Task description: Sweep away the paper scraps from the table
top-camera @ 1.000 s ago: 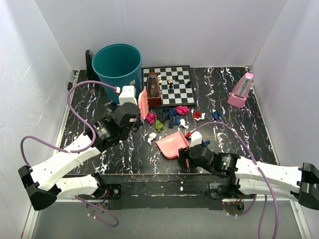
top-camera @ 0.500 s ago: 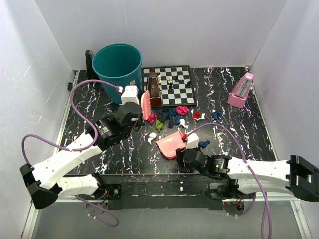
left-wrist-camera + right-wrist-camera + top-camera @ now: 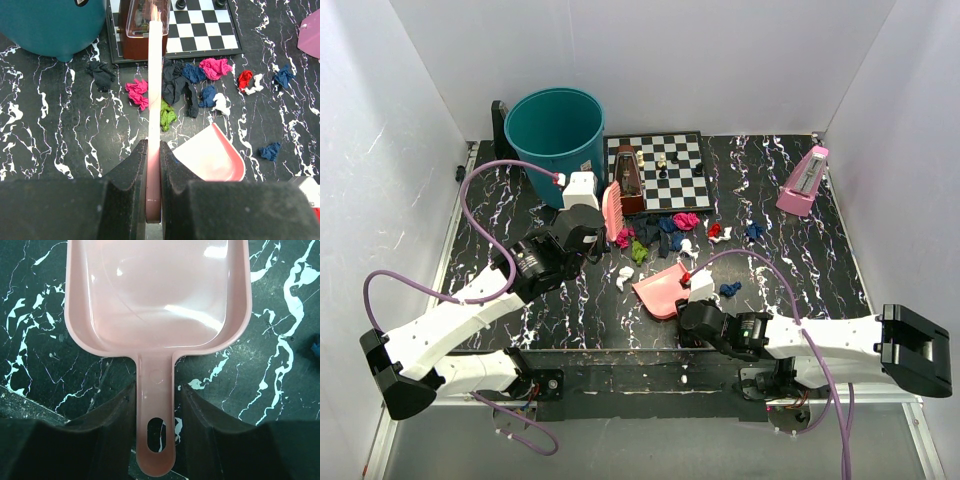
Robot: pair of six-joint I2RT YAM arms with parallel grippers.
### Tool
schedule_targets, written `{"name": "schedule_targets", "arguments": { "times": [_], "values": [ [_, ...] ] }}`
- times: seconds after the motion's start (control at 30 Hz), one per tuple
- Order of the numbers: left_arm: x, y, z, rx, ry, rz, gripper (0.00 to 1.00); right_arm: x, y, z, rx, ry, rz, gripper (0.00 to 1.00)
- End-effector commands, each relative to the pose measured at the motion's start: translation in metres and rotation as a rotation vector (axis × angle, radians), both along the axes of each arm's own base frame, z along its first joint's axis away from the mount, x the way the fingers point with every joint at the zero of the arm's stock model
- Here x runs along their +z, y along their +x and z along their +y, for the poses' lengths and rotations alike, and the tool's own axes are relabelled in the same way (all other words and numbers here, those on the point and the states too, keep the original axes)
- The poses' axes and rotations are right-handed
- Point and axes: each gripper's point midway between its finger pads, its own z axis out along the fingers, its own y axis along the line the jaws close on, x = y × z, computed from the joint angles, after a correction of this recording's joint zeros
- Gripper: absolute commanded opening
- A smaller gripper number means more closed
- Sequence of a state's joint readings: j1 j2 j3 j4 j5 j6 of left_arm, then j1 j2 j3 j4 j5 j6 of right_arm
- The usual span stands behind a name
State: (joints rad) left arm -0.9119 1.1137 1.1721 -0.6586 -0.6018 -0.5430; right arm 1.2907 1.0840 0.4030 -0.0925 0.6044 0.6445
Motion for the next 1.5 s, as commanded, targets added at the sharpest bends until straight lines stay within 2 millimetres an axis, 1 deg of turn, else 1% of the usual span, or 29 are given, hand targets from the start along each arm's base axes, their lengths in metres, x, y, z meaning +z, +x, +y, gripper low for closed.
{"name": "schedule_targets", "arguments": {
  "times": [0.0,0.1,0.17,0.3,0.37,0.43,0.53,0.6,0.7,0.77,0.87,0.97,1.03,1.13,1.2,1.27,1.37,1.47],
  "values": [
    [0.017,0.0,0.002,0.011,-0.04,-0.036,0.0,0.008,0.005,0.008,-0.024,0.047,-0.029,0.44],
    [0.016,0.0,0.002,0.015,-0.04,-0.034,0.0,0.008,0.005,0.008,-0.024,0.046,-0.024,0.32],
    [0.014,0.001,0.002,0.015,-0.036,-0.032,0.0,0.01,0.004,0.008,-0.023,0.046,-0.019,0.27],
    [0.013,0.002,0.002,0.018,-0.03,-0.032,0.0,0.02,-0.005,0.013,0.023,0.051,0.013,0.25],
    [0.013,0.002,0.003,0.022,-0.024,-0.033,0.0,0.025,-0.009,0.01,0.035,0.034,0.035,0.21],
    [0.013,0.003,0.003,0.027,-0.02,-0.034,0.0,0.031,-0.01,0.002,0.005,0.012,0.051,0.2],
    [0.016,0.006,0.006,0.044,-0.005,-0.048,0.0,0.046,-0.013,-0.007,0.0,0.007,0.054,0.2],
    [0.018,0.008,0.006,0.049,0.005,-0.053,0.0,0.061,-0.013,-0.014,-0.008,0.027,0.046,0.11],
    [0.018,0.009,0.003,0.049,-0.009,-0.048,0.0,0.09,-0.007,-0.019,-0.028,0.087,-0.005,0.06],
    [0.016,0.01,-0.002,0.04,-0.023,-0.043,0.0,0.11,-0.001,-0.027,-0.071,0.113,-0.046,0.02],
    [0.012,0.012,-0.012,0.019,-0.037,-0.031,0.0,0.138,0.013,-0.043,-0.175,0.127,-0.116,0.01],
    [0.007,0.016,-0.018,0.023,-0.036,-0.018,0.0,0.165,0.031,-0.053,-0.233,0.094,-0.178,0.01],
    [0.004,0.018,-0.021,0.025,-0.034,-0.013,0.0,0.177,0.049,-0.06,-0.267,0.046,-0.189,0.01],
    [0.0,0.022,-0.025,0.043,-0.059,-0.009,0.0,0.187,0.082,-0.088,-0.411,-0.01,-0.178,0.01],
    [0.002,0.023,-0.036,0.005,-0.089,-0.018,0.0,0.193,0.099,-0.097,-0.435,-0.007,-0.173,0.01],
    [0.003,0.023,-0.05,-0.051,-0.12,-0.027,0.0,0.206,0.113,-0.104,-0.464,0.026,-0.193,0.01],
    [0.002,0.024,-0.07,-0.124,-0.157,-0.029,0.0,0.217,0.126,-0.12,-0.522,0.045,-0.22,0.01],
    [0.0,0.029,-0.089,-0.16,-0.174,-0.013,0.0,0.218,0.131,-0.131,-0.561,0.047,-0.228,0.01]
  ]
}}
